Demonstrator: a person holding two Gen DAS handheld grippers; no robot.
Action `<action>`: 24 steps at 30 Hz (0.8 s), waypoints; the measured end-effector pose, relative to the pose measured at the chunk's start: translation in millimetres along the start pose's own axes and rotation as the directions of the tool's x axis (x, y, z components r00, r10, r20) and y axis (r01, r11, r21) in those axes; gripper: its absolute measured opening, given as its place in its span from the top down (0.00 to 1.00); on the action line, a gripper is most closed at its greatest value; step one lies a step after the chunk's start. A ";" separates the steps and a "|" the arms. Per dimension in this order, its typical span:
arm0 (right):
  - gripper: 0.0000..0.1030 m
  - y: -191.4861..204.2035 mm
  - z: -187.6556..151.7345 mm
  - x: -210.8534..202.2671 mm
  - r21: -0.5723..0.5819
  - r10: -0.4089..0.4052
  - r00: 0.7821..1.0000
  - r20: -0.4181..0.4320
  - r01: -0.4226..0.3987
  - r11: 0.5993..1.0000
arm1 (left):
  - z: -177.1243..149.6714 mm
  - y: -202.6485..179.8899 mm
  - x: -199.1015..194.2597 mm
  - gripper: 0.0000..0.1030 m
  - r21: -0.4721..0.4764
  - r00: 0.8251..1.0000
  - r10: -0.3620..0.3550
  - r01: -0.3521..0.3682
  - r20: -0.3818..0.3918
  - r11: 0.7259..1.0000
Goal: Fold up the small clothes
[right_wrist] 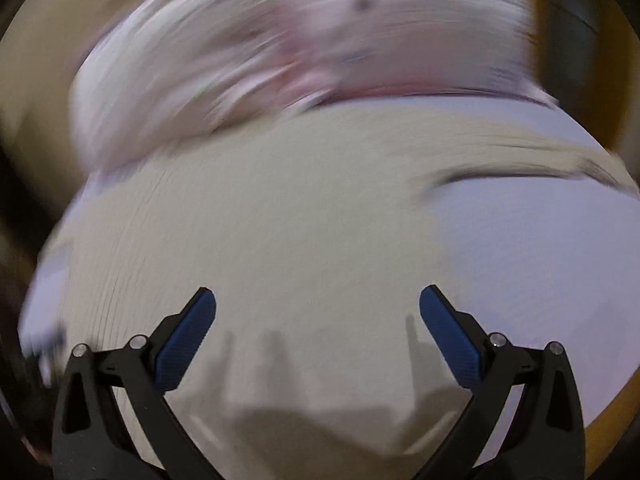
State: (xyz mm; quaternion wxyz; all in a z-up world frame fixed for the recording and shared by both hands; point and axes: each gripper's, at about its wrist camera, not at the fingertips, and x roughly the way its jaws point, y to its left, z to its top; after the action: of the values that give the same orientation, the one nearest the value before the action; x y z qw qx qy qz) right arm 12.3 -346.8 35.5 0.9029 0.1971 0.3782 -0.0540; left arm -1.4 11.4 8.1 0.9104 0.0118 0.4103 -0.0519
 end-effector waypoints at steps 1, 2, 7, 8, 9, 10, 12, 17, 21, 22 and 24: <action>0.03 -23.3 12.9 2.6 0.076 -0.015 1.000 0.003 0.015 0.997 | 1.2 3.6 -1.6 0.01 -0.006 1.000 -0.019 0.019 0.012 1.000; 0.07 -59.3 32.6 9.1 0.191 -0.035 0.999 -0.005 0.035 0.981 | 3.3 7.1 -3.3 0.01 -0.013 0.999 -0.035 0.036 0.027 0.999; 0.24 -138.4 76.4 44.8 0.409 -0.008 0.999 -0.052 0.029 0.912 | 25.5 27.9 -7.4 0.01 -0.047 0.991 -0.072 0.078 0.112 0.996; 0.23 -142.1 83.0 53.0 0.417 0.018 0.998 -0.064 0.010 0.909 | 26.1 30.7 -8.6 0.01 -0.053 0.990 -0.079 0.086 0.119 0.995; 0.23 -143.1 87.8 57.2 0.413 0.035 0.998 -0.062 -0.006 0.911 | 29.2 34.2 -8.0 0.01 -0.063 0.988 -0.088 0.097 0.126 0.993; 0.23 -145.8 93.6 64.4 0.419 0.073 0.995 -0.067 -0.038 0.907 | 33.5 39.6 -7.0 0.01 -0.078 0.986 -0.100 0.111 0.136 0.991; 0.37 -165.4 103.4 70.8 0.474 0.098 0.994 -0.043 -0.066 0.878 | 37.6 48.9 -6.5 0.01 -0.104 0.983 -0.109 0.125 0.149 0.987; 0.65 -247.1 119.0 70.5 0.691 0.071 0.995 0.070 -0.100 0.716 | 44.3 99.3 -6.8 0.01 -0.249 0.985 -0.064 0.103 0.162 0.963; 0.66 -286.6 127.0 61.5 0.757 -0.031 0.991 0.128 -0.077 0.649 | 47.7 134.5 -16.8 0.01 -0.319 0.982 0.017 0.044 0.187 0.947; 0.70 -291.4 130.7 60.3 0.760 -0.074 0.990 0.124 -0.046 0.648 | 49.5 144.1 -20.0 0.01 -0.333 0.979 0.047 0.022 0.199 0.943; 0.92 -281.3 135.7 54.3 0.731 -0.145 0.982 0.118 0.013 0.682 | 51.9 158.3 -22.1 0.01 -0.354 0.973 0.095 -0.014 0.212 0.935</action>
State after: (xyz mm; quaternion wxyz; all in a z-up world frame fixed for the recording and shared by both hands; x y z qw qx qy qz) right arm 71.1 -655.7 -5.0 0.7756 0.5169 0.2576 -0.2546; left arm 39.2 167.4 55.7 0.9396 -0.1448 0.3065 0.0461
